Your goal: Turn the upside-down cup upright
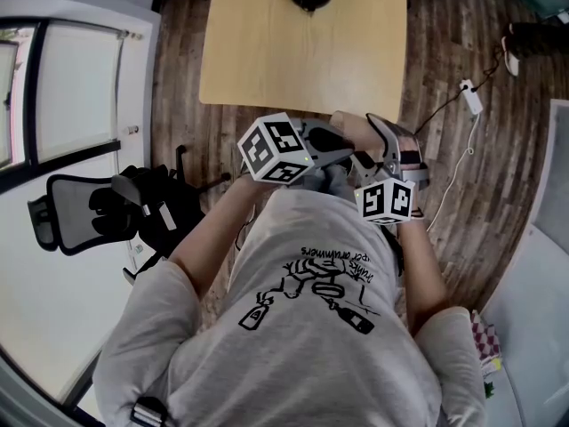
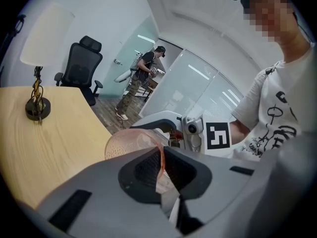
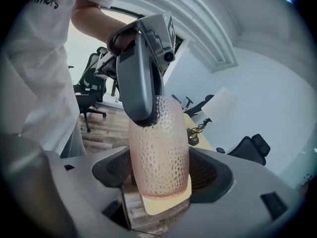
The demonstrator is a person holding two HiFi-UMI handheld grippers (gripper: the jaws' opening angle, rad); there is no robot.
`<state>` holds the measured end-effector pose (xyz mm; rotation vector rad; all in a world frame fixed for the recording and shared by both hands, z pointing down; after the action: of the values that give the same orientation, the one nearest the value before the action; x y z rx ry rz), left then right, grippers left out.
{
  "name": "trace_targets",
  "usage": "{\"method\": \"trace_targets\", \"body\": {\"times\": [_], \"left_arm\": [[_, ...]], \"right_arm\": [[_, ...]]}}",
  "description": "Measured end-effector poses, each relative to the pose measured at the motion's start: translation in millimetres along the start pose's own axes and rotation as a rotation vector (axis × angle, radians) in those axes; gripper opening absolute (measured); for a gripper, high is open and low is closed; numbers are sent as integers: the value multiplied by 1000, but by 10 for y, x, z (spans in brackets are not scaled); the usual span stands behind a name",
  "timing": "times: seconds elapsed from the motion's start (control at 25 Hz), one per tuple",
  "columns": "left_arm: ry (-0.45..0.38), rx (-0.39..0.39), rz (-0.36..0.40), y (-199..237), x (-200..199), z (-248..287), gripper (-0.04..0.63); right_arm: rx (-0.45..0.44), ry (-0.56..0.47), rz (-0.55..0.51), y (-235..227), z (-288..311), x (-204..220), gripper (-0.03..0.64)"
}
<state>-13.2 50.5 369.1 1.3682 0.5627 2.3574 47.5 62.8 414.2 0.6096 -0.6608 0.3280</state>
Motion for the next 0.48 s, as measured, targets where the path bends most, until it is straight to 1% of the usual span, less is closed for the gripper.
{"method": "trace_targets", "body": {"times": [0.12, 0.2, 0.24, 0.32, 0.4, 0.44, 0.48], "left_arm": [[-16, -51, 72, -32, 5, -21, 42], [-71, -66, 97, -56, -25, -56, 119], [-118, -70, 102, -62, -53, -87, 153], [-238, -79, 103, -67, -126, -190, 235], [-364, -93, 89, -69, -202, -321, 279], [-413, -107, 84, -64, -234, -375, 306], [-444, -126, 86, -54, -252, -412, 322]], "right_arm": [[16, 1, 14, 3, -11, -4, 348], [34, -7, 40, -18, -29, 9, 348], [44, -14, 59, -36, -39, 17, 347], [60, -27, 105, -71, -61, 29, 348], [68, -43, 158, -101, -92, 39, 347], [69, -57, 188, -118, -109, 46, 347], [69, -74, 221, -138, -126, 49, 347]]}}
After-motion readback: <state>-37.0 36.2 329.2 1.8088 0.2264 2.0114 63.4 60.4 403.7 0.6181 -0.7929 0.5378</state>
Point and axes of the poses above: the fingertips, and each gripper's own axes: z forward along the fingers, y to its left, x out of its underside, the point moved 5 cm from there along -z, backward along the fingers, and after that the axes turned 4 degrees about z, right-handed, at the moved point
